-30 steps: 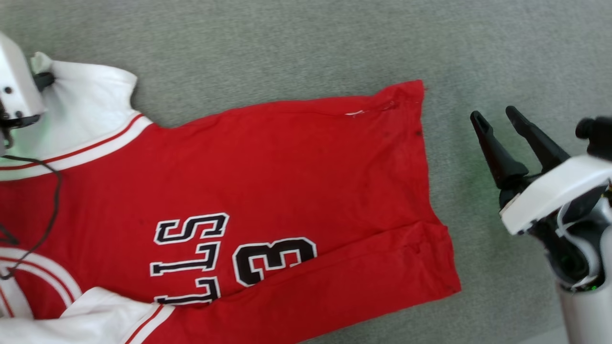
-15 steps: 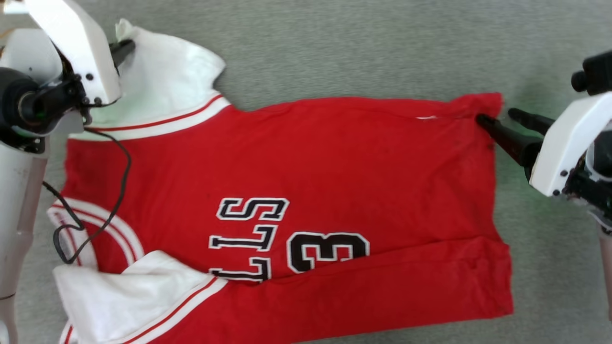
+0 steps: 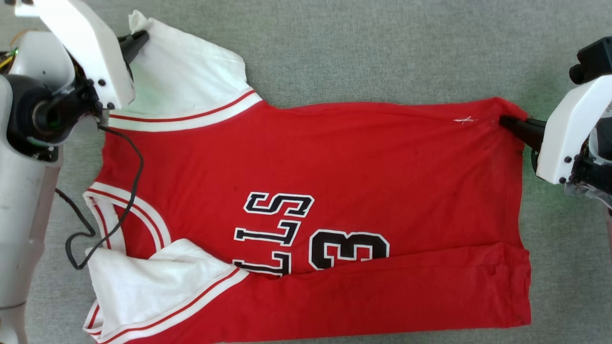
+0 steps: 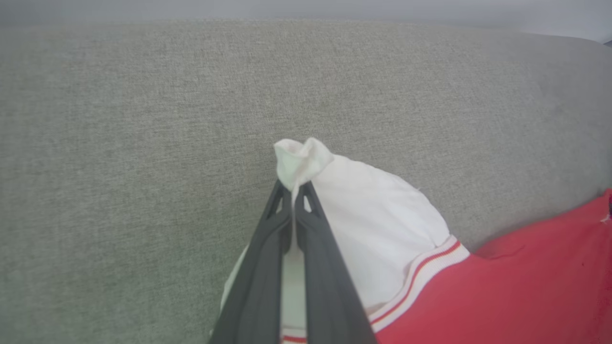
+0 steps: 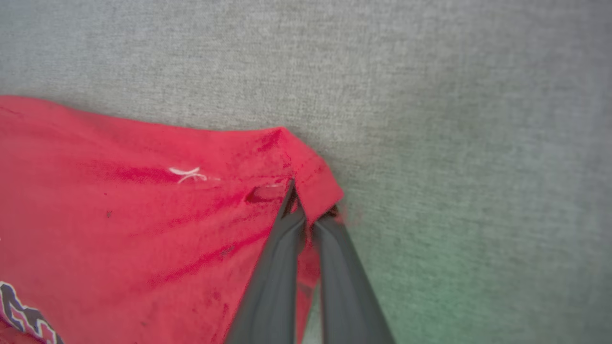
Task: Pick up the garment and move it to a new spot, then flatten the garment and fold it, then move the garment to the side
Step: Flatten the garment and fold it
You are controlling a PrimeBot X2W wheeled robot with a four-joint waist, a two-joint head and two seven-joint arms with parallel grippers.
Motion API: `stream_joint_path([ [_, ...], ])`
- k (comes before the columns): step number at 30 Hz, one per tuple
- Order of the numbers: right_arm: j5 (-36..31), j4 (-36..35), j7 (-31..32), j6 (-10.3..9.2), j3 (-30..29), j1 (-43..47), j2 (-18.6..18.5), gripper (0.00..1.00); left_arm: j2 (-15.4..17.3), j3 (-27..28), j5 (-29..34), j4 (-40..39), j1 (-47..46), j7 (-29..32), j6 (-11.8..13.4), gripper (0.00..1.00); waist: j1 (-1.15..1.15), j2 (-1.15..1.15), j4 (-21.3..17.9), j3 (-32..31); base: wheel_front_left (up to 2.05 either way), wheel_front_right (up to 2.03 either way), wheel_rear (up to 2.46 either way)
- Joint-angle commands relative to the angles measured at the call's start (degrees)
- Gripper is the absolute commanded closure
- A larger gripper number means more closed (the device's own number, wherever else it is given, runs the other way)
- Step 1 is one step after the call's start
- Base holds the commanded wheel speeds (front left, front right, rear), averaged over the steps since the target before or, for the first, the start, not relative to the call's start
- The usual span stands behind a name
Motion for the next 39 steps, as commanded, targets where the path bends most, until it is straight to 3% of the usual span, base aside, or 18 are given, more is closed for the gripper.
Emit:
stream_joint_path([
  [1, -1.05, 0.39, -1.19, -0.02, 0.69, 0.42, -0.08, 1.0, -0.07, 0.7, -0.41, -0.1, 1.41, -1.21, -0.32, 1.0, 0.0, 0.0, 0.26, -1.29, 0.0, 0.0, 0.0],
  [5, -2.6, -1.39, -5.21, -0.02, 0.35, 1.34, -1.61, 1.0, 0.4, 2.42, -1.13, -1.02, 5.04, -4.67, -0.19, 1.0, 0.0, 0.0, 0.61, -4.51, 0.0, 0.0, 0.0],
  [12, -3.5, -2.56, -7.91, -0.02, -1.82, 8.14, -0.78, 1.0, 1.32, 7.08, -3.7, -5.07, 16.7, -10.88, 1.59, 1.0, 0.0, 0.0, 1.7, -10.97, 0.0, 0.0, 0.0],
  [13, -3.64, -3.07, -8.67, -0.02, -2.9, 11.83, -0.06, 1.0, 1.52, 8.7, -4.74, -7.61, 22.78, -12.78, 2.6, 1.0, 0.0, 0.0, 2.44, -13.29, 0.0, 0.0, 0.0],
  [18, -3.25, -3.56, -10.21, -0.02, -4.03, 18.29, 1.59, 1.0, 1.39, 10.66, -5.65, -11.36, 34.43, -15.83, 4.53, 1.0, 0.0, 0.0, 3.0, -16.86, 0.0, 0.0, 0.0],
  [28, -2.29, -1.18, -15.19, -0.03, -6.19, 29.12, 3.67, 1.0, -3.51, 11.97, -9.2, -12.32, 52.74, -20.14, 7.15, 1.0, 0.0, 0.0, 3.13, -20.01, 0.0, 0.0, 0.0],
  [29, -1.98, -0.81, -15.69, -0.03, -6.05, 30.12, 3.87, 0.57, -4.11, 11.9, -9.57, -11.92, 53.61, -20.43, 7.14, 1.0, 0.0, 0.0, 3.07, -20.25, 0.0, 0.0, 0.0],
  [30, -1.82, -0.45, -16.26, -0.03, -6.05, 30.7, 4.07, 0.05, -4.54, 11.81, -9.47, -11.51, 54.12, -20.97, 7.12, 0.93, 0.0, 0.0, 3.04, -20.45, 0.0, 0.0, 0.0],
  [31, -1.84, -0.05, -16.77, -0.03, -5.89, 31.37, 4.06, 0.0, -5.11, 11.38, -9.76, -11.01, 54.79, -20.96, 6.89, 0.64, 0.0, 0.0, 2.99, -20.71, 0.0, 0.0, 0.0],
  [32, -1.73, 0.24, -17.35, -0.03, -5.58, 32.22, 4.14, 0.0, -5.57, 10.93, -9.81, -10.56, 55.29, -21.1, 6.64, 0.28, 0.0, 0.0, 2.92, -20.96, 0.0, 0.0, 0.0],
  [33, -1.58, 0.29, -18.25, -0.03, -5.5, 32.72, 4.27, 0.0, -5.92, 10.69, -9.46, -10.33, 55.43, -21.78, 6.48, 0.0, 0.0, 0.0, 2.86, -21.26, 0.0, 0.0, 0.0],
  [39, -1.11, -2.43, -21.62, -0.03, -5.74, 35.95, 3.71, 0.0, -7.58, 9.46, -5.42, -10.93, 54.38, -27.24, 6.38, 0.0, 0.0, 0.0, 2.38, -23.04, 0.0, 0.0, 0.0],
])
